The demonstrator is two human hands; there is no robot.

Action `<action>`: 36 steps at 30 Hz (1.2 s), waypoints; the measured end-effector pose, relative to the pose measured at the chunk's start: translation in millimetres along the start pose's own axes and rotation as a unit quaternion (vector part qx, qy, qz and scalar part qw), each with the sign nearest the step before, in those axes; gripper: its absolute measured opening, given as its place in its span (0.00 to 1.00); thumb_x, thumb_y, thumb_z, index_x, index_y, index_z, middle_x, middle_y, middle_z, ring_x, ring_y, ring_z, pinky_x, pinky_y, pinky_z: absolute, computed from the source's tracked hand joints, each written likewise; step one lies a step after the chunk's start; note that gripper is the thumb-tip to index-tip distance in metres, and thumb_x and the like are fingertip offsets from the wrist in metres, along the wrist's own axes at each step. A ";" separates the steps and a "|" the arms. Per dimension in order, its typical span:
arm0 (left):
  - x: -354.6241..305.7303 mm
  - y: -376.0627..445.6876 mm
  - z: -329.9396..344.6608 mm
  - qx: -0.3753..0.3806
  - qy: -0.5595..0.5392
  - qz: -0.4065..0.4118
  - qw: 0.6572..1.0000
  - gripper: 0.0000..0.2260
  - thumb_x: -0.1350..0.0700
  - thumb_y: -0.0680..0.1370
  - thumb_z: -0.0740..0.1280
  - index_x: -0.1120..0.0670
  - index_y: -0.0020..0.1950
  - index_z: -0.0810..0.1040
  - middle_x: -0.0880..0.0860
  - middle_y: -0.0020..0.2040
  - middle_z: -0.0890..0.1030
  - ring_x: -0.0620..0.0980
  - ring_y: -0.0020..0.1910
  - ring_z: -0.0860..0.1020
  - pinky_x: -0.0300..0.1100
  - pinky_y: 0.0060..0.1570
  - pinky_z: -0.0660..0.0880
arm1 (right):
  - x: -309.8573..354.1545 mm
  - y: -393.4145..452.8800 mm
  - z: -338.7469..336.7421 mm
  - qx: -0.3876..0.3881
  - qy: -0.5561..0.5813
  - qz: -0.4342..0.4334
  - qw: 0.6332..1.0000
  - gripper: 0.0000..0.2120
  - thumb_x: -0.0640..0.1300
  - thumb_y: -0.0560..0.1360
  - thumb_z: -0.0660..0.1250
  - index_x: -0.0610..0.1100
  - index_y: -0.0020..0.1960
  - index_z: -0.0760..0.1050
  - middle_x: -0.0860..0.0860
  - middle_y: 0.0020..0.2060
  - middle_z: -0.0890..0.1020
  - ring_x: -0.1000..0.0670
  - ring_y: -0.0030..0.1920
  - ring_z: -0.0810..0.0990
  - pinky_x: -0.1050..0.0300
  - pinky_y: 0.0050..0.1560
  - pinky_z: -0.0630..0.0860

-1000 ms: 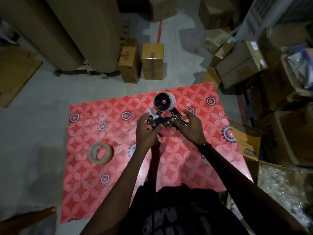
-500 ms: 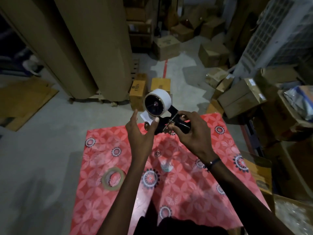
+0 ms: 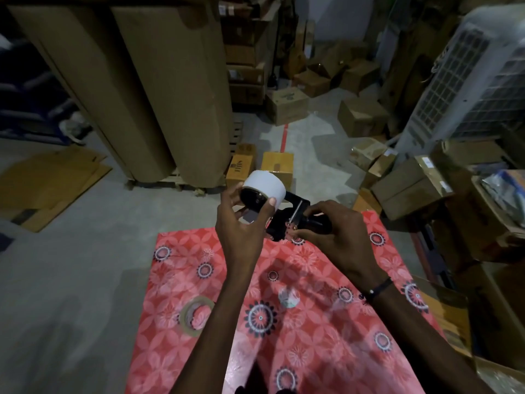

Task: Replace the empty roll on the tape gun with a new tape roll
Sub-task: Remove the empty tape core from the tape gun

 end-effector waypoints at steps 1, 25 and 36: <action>-0.2 -1.3 -1.5 -0.006 -0.011 0.002 1.000 0.27 0.44 0.72 0.80 0.44 0.67 0.75 0.48 0.65 0.80 0.48 0.62 0.81 0.35 0.53 0.80 | -1.0 2.0 -2.1 0.014 0.013 0.002 1.000 0.21 0.54 0.67 0.83 0.45 0.53 0.82 0.52 0.47 0.86 0.53 0.47 0.86 0.55 0.49 0.84; -13.0 6.0 -13.4 0.031 -0.040 0.044 0.998 0.28 0.53 0.76 0.78 0.46 0.73 0.73 0.41 0.67 0.79 0.39 0.67 0.76 0.42 0.65 0.72 | 5.5 9.4 -21.3 -0.068 -0.005 -0.003 0.998 0.15 0.49 0.79 0.76 0.54 0.64 0.81 0.57 0.49 0.89 0.54 0.45 0.87 0.48 0.41 0.82; -22.4 -3.8 -10.4 0.036 -0.043 0.069 0.996 0.21 0.53 0.77 0.77 0.51 0.70 0.79 0.41 0.62 0.82 0.39 0.62 0.80 0.34 0.60 0.77 | -14.3 14.0 -16.5 -0.042 0.342 0.176 0.922 0.16 0.40 0.81 0.72 0.46 0.68 0.81 0.46 0.43 0.90 0.46 0.40 0.89 0.65 0.33 0.77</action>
Point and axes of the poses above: each hand's wrist, its own y-axis towards the middle knuckle, its own z-axis out of the palm, x = y × z, the point moved 3 cm from there along y, towards the middle knuckle
